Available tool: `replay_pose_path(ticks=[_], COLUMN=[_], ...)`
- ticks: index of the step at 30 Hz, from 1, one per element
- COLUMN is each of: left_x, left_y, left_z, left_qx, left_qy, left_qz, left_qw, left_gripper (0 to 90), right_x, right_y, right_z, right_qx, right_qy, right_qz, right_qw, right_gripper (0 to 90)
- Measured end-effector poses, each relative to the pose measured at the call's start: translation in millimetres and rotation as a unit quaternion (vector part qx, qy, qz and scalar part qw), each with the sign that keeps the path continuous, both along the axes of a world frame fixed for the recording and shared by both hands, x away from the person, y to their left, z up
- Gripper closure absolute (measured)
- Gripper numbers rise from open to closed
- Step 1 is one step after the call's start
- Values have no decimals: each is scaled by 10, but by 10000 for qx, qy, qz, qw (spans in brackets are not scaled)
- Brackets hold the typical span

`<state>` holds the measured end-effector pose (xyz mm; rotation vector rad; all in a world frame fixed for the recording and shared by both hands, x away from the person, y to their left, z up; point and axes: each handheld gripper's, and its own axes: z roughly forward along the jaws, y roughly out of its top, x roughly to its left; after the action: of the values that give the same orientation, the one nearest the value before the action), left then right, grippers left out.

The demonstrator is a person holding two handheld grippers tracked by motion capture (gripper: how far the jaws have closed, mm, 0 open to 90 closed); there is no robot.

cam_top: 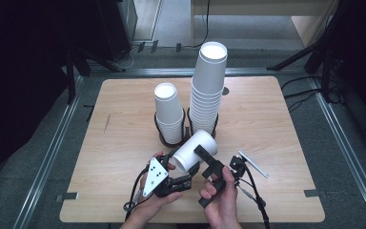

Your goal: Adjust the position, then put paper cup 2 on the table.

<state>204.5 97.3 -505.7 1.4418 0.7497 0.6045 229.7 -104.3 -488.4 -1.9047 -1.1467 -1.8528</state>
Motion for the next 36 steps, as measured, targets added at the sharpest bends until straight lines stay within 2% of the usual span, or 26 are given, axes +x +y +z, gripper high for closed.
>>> replay_pose_path(ticks=[13, 15, 20, 23, 28, 33, 36], left_x=[-3, -5, -13, -22, -36, -21, -15], left_y=[-6, -9, -21, -34, -49, -46, -38], left_z=[0, -1, -5, -9, -4, -8, -10], left_qx=[51, 53, 92, 122, 178, 94, 86], left_qy=[-39, -43, -47, -54, -90, 37, 95], left_qz=[32, 24, -14, -67, -92, -133, -140], left_qw=[10000, 10000, 9999, 9999, 9998, 9999, 9998], left_gripper=[229, 229, 230, 230, 229, 224, 220], right_x=[63, 79, 116, 141, 169, 146, 140], right_y=[31, 34, 40, 49, 50, 48, 61], right_z=[-37, -44, -66, -75, -99, -92, -100], right_qx=[209, 305, 394, 524, 622, 852, 905], right_qy=[127, 199, 214, 327, 312, 311, 272], right_qz=[75, 70, 101, 84, 79, 27, 6], right_qw=[9997, 9993, 9989, 9981, 9975, 9959, 9955], right_gripper=[1, 0, 0, 0, 0, 72, 95])
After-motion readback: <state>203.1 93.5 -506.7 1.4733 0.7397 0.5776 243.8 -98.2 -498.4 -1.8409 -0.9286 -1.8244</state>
